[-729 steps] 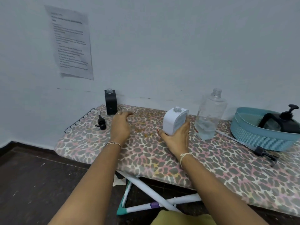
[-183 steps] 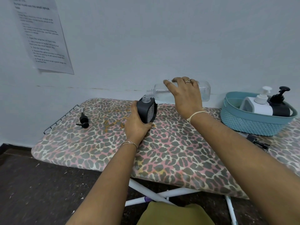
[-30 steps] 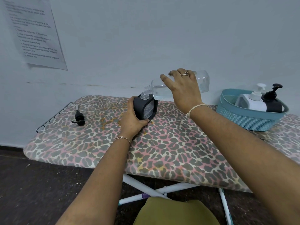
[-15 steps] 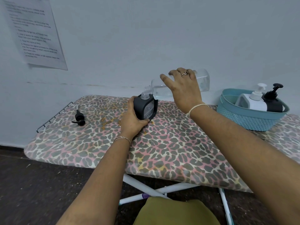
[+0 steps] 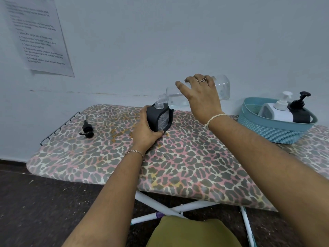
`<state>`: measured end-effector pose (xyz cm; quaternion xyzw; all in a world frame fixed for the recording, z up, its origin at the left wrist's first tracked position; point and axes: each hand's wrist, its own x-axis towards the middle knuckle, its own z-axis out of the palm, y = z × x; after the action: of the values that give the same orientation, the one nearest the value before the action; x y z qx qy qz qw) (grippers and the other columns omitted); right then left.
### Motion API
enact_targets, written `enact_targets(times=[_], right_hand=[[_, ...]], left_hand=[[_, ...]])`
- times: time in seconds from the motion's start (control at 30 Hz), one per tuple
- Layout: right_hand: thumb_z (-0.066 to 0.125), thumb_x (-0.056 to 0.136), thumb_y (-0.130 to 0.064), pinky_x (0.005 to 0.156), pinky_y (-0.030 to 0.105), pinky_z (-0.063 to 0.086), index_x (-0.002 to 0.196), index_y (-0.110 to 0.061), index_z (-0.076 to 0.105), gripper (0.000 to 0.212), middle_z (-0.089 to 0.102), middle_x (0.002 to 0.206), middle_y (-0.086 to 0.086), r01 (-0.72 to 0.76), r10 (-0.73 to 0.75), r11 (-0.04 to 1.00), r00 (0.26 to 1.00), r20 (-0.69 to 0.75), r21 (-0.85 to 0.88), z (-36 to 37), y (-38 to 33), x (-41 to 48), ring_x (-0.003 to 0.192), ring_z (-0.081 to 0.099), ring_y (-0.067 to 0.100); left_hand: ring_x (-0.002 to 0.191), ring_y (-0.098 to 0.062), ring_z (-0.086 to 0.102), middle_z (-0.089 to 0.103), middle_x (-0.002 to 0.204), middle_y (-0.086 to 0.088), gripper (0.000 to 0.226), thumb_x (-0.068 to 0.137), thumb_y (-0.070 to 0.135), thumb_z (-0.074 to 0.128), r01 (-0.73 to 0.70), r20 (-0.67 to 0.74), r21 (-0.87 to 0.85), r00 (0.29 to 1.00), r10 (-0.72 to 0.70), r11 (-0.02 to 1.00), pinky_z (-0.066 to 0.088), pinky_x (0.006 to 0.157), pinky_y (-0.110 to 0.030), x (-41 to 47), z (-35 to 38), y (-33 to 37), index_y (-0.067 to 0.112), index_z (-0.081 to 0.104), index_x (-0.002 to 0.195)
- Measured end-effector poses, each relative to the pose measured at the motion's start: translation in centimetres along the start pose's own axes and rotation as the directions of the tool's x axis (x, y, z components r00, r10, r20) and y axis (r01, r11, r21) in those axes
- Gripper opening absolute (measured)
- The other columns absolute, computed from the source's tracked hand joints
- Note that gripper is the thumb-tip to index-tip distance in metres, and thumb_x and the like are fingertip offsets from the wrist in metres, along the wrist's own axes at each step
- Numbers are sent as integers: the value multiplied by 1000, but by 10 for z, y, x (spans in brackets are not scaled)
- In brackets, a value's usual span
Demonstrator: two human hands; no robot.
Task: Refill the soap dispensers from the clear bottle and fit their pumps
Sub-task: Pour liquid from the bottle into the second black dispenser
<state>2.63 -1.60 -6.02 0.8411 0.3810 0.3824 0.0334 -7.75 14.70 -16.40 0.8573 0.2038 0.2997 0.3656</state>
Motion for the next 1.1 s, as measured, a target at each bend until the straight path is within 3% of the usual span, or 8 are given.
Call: enact_targets(times=[1.1], right_hand=[[58,66,12,101,47,30,133,-18,47,74,54,127,15,-42,40,997,999,26,59,-2,-1,-5,118,47,36]], left_hand=[[102,-27,64,59,128,0,101,66,25,86,10,4,12,1000,-10,1000,57,80,-43,-1,-1,1,35,21,143]])
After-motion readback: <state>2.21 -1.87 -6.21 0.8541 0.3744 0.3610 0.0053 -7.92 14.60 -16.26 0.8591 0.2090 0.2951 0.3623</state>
